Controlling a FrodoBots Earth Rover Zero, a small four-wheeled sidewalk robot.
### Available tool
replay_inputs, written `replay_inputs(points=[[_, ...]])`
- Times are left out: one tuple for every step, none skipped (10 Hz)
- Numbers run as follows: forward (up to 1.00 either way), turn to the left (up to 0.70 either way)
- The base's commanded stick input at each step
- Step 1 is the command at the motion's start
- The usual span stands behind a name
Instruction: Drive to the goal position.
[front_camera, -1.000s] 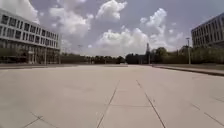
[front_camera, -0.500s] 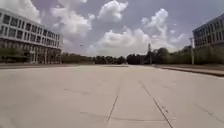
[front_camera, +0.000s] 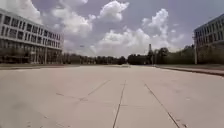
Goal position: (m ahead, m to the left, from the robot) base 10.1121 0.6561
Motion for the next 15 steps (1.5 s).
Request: replay_inputs(points=[[0.7, 0.01], [0.7, 0.01], [0.7, 0.01], [0.7, 0.01], [0.7, 0.01], [0.7, 0.01], [0.7, 0.01], [0.7, 0.01], [0.7, 0.01], [0.7, 0.01], [0.7, 0.01], [0.7, 0.01], [0.7, 0.01], [0.7, 0.01], [0.7, 0.01]])
